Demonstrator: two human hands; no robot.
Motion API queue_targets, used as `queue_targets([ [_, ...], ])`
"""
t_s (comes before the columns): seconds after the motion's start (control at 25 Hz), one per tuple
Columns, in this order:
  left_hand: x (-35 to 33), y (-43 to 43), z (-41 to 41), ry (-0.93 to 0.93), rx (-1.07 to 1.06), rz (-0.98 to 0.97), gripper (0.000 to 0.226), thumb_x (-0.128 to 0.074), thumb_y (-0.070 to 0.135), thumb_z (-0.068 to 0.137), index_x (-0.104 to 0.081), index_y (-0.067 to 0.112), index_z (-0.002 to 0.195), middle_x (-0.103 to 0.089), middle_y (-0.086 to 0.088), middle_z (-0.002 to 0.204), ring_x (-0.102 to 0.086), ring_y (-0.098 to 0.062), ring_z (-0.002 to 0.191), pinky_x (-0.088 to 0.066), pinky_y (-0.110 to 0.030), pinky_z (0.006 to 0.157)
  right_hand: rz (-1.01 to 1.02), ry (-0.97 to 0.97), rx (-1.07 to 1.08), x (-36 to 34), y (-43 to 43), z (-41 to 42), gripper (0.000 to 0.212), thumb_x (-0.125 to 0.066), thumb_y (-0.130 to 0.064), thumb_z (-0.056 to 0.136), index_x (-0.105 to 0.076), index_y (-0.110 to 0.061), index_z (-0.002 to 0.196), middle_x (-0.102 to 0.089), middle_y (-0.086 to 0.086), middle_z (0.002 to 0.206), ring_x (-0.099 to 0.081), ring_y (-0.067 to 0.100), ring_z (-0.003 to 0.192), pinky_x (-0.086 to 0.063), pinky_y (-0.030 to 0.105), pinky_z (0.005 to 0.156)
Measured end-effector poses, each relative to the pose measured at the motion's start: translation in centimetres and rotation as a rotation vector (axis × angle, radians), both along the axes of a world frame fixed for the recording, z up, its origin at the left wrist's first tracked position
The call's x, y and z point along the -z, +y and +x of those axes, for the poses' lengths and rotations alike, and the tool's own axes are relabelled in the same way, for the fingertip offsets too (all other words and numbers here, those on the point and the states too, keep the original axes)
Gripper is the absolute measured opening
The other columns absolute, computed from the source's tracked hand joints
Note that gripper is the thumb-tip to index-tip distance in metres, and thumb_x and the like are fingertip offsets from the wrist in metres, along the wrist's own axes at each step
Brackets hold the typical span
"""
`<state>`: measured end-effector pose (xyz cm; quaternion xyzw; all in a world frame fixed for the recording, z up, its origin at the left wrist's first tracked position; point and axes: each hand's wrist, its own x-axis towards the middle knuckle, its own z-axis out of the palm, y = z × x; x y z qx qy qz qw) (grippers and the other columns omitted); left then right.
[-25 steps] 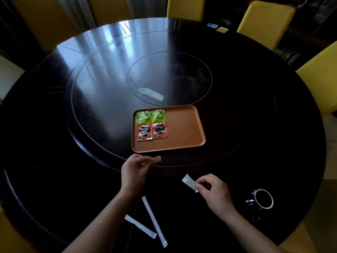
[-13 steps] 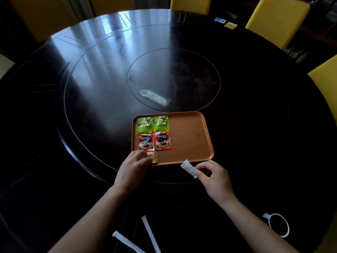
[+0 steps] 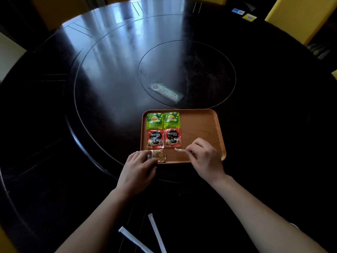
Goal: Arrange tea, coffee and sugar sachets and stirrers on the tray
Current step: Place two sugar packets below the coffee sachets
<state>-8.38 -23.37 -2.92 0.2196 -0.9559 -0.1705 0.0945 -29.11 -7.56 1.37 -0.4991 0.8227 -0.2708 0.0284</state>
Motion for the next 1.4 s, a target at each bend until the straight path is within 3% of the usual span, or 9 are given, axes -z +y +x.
queue_targets([
  [0.16, -0.3, 0.3, 0.3, -0.002, 0.004, 0.019, 0.032, -0.057, 0.035, 0.087, -0.072, 0.022, 0.111, -0.064, -0.009, 0.124, -0.059, -0.030, 0.115, -0.051, -0.044, 0.094, 0.156, 0.155, 0.117, 0.5, -0.3, -0.2, 0.002, -0.072, -0.011, 0.080, -0.073, -0.012, 0.080, -0.061, 0.002, 0.077, -0.058, 0.022, 0.072, -0.047, 0.031, 0.056],
  [0.32, -0.1, 0.3, 0.4, 0.020, -0.008, 0.026, 0.033, -0.057, 0.036, 0.087, -0.073, 0.021, 0.112, -0.063, -0.009, 0.125, -0.059, -0.030, 0.116, -0.052, -0.045, 0.092, 0.251, -0.021, -0.042, 0.8, -0.1, -0.2, 0.012, -0.074, -0.020, 0.083, -0.076, -0.020, 0.095, -0.061, -0.002, 0.087, -0.056, 0.020, 0.083, -0.051, 0.035, 0.067],
  [0.44, 0.3, 0.1, 0.7, 0.122, -0.091, 0.057, 0.030, -0.062, 0.031, 0.088, -0.072, 0.017, 0.112, -0.064, -0.007, 0.121, -0.059, -0.027, 0.113, -0.051, -0.044, 0.089, 0.223, -0.151, 0.056, 0.9, 0.9, -1.6, 0.016, -0.077, -0.032, 0.081, -0.078, -0.021, 0.092, -0.060, -0.006, 0.086, -0.057, 0.017, 0.086, -0.050, 0.034, 0.073],
  [0.56, 0.7, -0.9, 0.8, 0.168, -0.271, 0.088, 0.036, -0.058, 0.036, 0.090, -0.070, 0.013, 0.114, -0.062, -0.007, 0.114, -0.056, -0.023, 0.106, -0.050, -0.042, 0.087, 0.228, -0.150, 0.158, 1.5, 1.0, -1.9, 0.022, -0.076, -0.033, 0.082, -0.075, -0.020, 0.100, -0.064, -0.003, 0.094, -0.061, 0.019, 0.093, -0.053, 0.036, 0.078],
  [0.68, 0.9, -2.1, 0.6, 0.119, -0.372, 0.140, 0.049, -0.052, 0.045, 0.089, -0.062, 0.013, 0.125, -0.061, -0.007, 0.121, -0.055, -0.025, 0.112, -0.047, -0.043, 0.093, 0.341, -0.069, 0.162, 2.4, 0.5, -0.9, 0.035, -0.071, -0.043, 0.084, -0.069, -0.023, 0.112, -0.062, 0.000, 0.102, -0.060, 0.021, 0.097, -0.053, 0.037, 0.078],
  [0.88, 0.6, -1.6, -0.2, 0.062, -0.133, 0.019, 0.047, -0.056, 0.048, 0.089, -0.064, 0.023, 0.128, -0.056, -0.005, 0.138, -0.047, -0.026, 0.132, -0.040, -0.048, 0.105, 0.365, -0.089, 0.260, 2.8, 1.2, -1.7, 0.027, -0.071, -0.033, 0.086, -0.070, -0.027, 0.112, -0.061, -0.002, 0.101, -0.060, 0.023, 0.100, -0.051, 0.037, 0.082],
  [1.04, 0.8, -1.7, -1.4, -0.045, -0.008, -0.012, 0.051, -0.048, 0.055, 0.093, -0.059, 0.029, 0.135, -0.044, -0.005, 0.154, -0.028, -0.023, 0.149, -0.025, -0.051, 0.120, 0.354, -0.129, 0.213, 2.6, 0.2, -0.9, 0.024, -0.073, -0.037, 0.083, -0.071, -0.029, 0.105, -0.063, -0.003, 0.095, -0.060, 0.020, 0.095, -0.049, 0.038, 0.081],
  [1.2, 0.6, -1.7, -2.4, -0.110, -0.024, -0.009, 0.059, -0.038, 0.062, 0.092, -0.057, 0.029, 0.138, -0.048, -0.006, 0.150, -0.034, -0.025, 0.145, -0.019, -0.051, 0.122, 0.354, -0.114, 0.144, 2.4, -1.8, 0.1, 0.021, -0.073, -0.033, 0.084, -0.070, -0.030, 0.105, -0.063, -0.003, 0.096, -0.058, 0.021, 0.095, -0.048, 0.038, 0.082],
  [1.4, 0.5, -1.6, -2.5, -0.113, -0.051, -0.003, 0.061, -0.038, 0.062, 0.092, -0.056, 0.027, 0.138, -0.049, -0.007, 0.147, -0.037, -0.027, 0.139, -0.025, -0.051, 0.119, 0.351, -0.089, 0.096, 2.6, -2.6, 0.2, 0.021, -0.072, -0.032, 0.085, -0.070, -0.030, 0.106, -0.062, -0.003, 0.094, -0.057, 0.021, 0.094, -0.046, 0.037, 0.078],
])
